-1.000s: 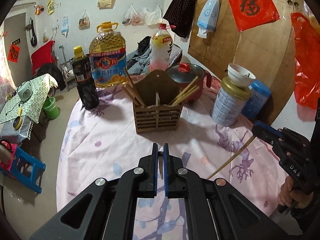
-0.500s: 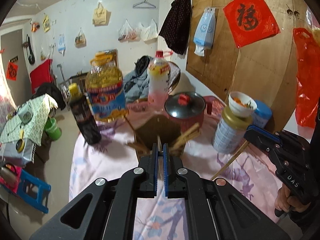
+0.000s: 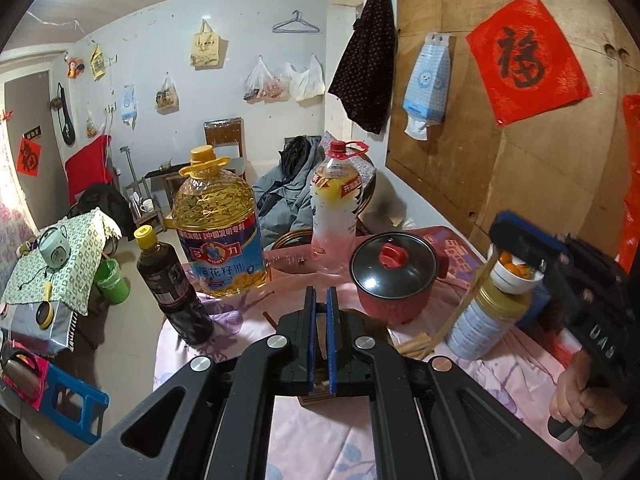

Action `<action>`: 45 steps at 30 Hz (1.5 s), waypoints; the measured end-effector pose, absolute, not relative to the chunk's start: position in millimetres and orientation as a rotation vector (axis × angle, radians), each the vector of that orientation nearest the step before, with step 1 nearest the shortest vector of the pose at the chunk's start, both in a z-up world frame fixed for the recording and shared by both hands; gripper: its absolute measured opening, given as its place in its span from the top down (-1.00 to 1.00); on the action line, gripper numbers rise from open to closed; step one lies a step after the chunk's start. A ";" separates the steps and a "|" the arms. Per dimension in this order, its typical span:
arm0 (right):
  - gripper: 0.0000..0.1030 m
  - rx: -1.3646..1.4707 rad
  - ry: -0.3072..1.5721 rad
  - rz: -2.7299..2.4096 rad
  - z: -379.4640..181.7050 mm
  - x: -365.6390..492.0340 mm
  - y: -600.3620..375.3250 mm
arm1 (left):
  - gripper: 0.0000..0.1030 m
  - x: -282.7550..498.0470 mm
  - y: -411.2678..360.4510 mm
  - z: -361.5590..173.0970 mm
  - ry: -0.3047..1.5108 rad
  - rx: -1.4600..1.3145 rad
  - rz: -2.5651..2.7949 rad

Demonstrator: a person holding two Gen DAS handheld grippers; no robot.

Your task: Organize utensils

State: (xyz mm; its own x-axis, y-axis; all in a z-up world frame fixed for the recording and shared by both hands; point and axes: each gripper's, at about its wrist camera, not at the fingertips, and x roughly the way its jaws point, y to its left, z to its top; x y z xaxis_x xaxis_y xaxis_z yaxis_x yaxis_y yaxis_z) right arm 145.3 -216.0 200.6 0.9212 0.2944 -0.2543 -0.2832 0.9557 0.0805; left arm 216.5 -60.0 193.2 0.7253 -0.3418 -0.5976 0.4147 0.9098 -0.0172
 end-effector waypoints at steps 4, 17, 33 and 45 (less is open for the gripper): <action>0.88 0.061 0.257 0.283 194.9 170.4 -215.6 | 0.90 234.0 -62.8 175.2 0.673 0.104 -0.411; 0.81 0.040 0.428 0.271 130.0 210.9 -200.7 | 0.87 262.5 -66.5 116.7 0.765 0.089 -0.367; -0.13 0.186 0.508 0.161 104.5 127.1 -223.2 | -0.74 189.1 -24.8 84.9 0.830 0.037 -0.169; -0.84 0.160 0.519 0.036 129.8 66.9 -217.9 | -0.82 128.1 -18.5 87.0 0.851 0.047 -0.091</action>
